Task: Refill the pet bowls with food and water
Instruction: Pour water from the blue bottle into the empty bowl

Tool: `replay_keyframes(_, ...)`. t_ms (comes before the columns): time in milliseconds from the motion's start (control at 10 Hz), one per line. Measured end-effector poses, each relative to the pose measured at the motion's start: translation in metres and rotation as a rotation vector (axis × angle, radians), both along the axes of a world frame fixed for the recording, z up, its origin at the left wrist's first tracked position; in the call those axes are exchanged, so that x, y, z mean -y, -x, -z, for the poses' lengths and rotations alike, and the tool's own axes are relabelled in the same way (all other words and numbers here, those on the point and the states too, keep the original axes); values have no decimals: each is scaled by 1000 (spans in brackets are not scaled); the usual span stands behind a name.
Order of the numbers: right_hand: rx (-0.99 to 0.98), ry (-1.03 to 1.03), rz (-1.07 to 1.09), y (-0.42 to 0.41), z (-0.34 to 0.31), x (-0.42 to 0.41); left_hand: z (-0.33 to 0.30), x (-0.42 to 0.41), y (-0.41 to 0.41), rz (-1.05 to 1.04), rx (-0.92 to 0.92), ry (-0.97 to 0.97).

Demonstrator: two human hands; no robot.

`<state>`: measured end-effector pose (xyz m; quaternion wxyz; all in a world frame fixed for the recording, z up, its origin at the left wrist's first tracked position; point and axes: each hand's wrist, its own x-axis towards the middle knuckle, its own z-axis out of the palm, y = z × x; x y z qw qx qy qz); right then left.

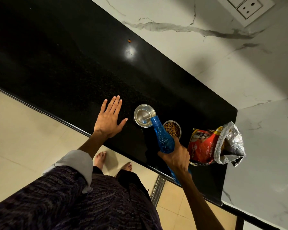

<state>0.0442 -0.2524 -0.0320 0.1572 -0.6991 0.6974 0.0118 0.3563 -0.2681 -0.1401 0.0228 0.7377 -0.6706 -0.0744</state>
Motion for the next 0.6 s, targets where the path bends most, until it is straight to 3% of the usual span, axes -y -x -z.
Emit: replay_keyframes(600, -8, 1, -4, -1, -1, -1, 0, 0, 0, 1, 4, -5)
